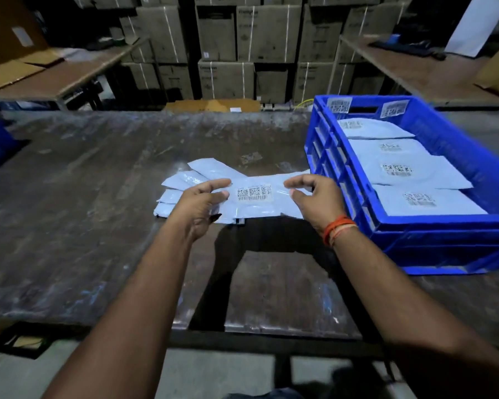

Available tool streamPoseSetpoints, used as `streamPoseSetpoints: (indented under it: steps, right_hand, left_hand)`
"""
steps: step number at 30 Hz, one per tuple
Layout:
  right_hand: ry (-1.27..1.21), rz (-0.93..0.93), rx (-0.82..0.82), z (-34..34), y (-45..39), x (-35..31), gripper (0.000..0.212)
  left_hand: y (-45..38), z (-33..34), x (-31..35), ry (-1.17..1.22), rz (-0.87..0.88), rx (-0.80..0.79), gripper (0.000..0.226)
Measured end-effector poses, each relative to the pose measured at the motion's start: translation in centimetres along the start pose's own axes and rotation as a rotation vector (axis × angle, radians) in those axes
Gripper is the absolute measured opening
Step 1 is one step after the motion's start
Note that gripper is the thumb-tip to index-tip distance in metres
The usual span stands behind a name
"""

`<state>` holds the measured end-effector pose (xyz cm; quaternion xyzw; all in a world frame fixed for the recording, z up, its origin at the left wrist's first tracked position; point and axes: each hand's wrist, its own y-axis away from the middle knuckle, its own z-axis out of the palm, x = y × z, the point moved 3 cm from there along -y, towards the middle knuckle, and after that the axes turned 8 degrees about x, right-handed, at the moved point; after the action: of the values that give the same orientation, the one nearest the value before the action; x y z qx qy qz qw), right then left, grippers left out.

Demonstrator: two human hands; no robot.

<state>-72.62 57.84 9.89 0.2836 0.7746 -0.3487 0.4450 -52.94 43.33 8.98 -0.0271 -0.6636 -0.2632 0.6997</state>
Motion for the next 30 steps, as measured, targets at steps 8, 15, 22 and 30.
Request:
streamPoseSetpoints:
  steps: [8, 15, 22, 30]
  right_hand:
    - [-0.083, -0.05, 0.06, -9.8, -5.3, -4.0, 0.013]
    - [-0.039, 0.146, 0.122, -22.8, -8.3, -0.3, 0.019]
    - [0.381, 0.342, 0.033, -31.2, -9.1, 7.5, 0.021]
    - [0.844, 0.295, -0.038, -31.0, -9.4, 9.7, 0.013]
  left_hand:
    - [2.4, 6.7, 7.1, 0.008, 0.117, -0.102, 0.017]
    - [4.5, 19.6, 7.7, -0.276, 0.324, -0.182, 0.017]
    - [5.0, 30.4, 3.9, -0.924, 0.479, -0.294, 0.022]
    - [5.7, 33.4, 4.0, -1.498, 0.771, -0.189, 0.034]
